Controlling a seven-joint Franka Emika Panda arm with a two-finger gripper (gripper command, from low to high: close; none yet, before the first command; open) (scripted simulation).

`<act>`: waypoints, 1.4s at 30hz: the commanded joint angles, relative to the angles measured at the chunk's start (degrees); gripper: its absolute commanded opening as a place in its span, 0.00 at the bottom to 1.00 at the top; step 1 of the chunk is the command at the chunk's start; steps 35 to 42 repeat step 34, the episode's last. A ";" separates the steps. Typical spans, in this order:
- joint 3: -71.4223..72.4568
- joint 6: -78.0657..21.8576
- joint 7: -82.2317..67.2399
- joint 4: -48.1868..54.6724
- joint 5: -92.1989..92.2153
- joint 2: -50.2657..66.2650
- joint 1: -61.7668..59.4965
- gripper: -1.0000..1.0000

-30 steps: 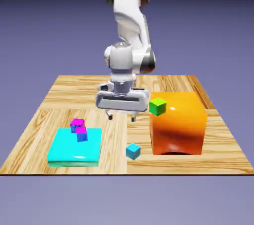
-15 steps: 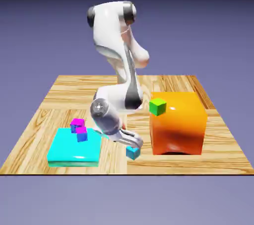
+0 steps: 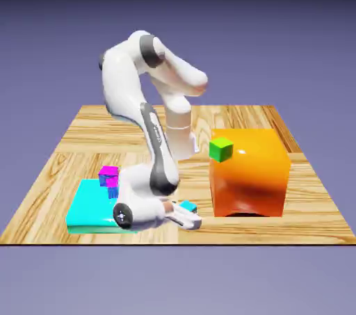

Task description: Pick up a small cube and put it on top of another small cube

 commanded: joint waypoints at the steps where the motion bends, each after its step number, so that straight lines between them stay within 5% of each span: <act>1: 0.00 0.00 0.00 0.00 0.00 0.00 0.00 0.00; 5: -0.59 -9.23 1.09 6.90 0.84 -2.46 0.26 0.00; 24: -36.93 -30.19 5.30 -1.62 30.00 -39.99 39.69 0.00; 31: -35.35 -22.26 3.36 -11.44 31.44 -42.45 42.09 0.00; 32: -35.35 -22.25 3.36 -11.45 31.44 -42.45 42.09 1.00; 42: -35.71 -23.95 3.78 -9.37 31.16 -41.96 41.61 1.00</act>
